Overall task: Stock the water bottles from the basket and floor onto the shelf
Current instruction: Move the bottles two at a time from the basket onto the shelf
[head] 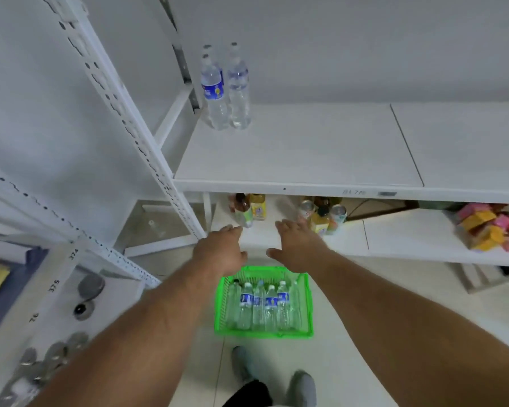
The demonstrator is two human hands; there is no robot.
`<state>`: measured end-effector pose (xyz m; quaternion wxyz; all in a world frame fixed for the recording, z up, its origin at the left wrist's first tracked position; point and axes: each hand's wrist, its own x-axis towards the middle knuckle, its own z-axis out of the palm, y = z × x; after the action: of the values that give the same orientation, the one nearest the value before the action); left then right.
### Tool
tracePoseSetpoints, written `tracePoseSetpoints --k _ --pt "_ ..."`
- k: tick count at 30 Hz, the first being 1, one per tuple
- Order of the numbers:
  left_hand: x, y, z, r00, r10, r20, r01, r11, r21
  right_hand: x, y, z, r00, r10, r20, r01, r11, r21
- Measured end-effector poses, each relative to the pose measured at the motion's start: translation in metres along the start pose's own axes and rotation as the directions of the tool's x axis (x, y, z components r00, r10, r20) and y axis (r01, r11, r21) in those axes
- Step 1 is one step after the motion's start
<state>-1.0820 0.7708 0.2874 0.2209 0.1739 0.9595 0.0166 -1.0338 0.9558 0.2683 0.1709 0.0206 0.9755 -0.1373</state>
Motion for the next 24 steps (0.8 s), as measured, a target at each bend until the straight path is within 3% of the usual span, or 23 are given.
tracePoseSetpoints --k 8,24 --pt "-0.039 -0.001 0.051 0.998 -0.003 0.069 0.008 0.998 -0.064 -0.043 0.006 0.042 0.994 0.083 0.066 -0.089 0.991 0.097" --pt "-0.076 -0.096 0.139 0.973 -0.055 0.225 0.12 0.951 -0.286 -0.078 -0.046 0.121 0.943 0.259 0.21 -0.288 0.95 0.123"
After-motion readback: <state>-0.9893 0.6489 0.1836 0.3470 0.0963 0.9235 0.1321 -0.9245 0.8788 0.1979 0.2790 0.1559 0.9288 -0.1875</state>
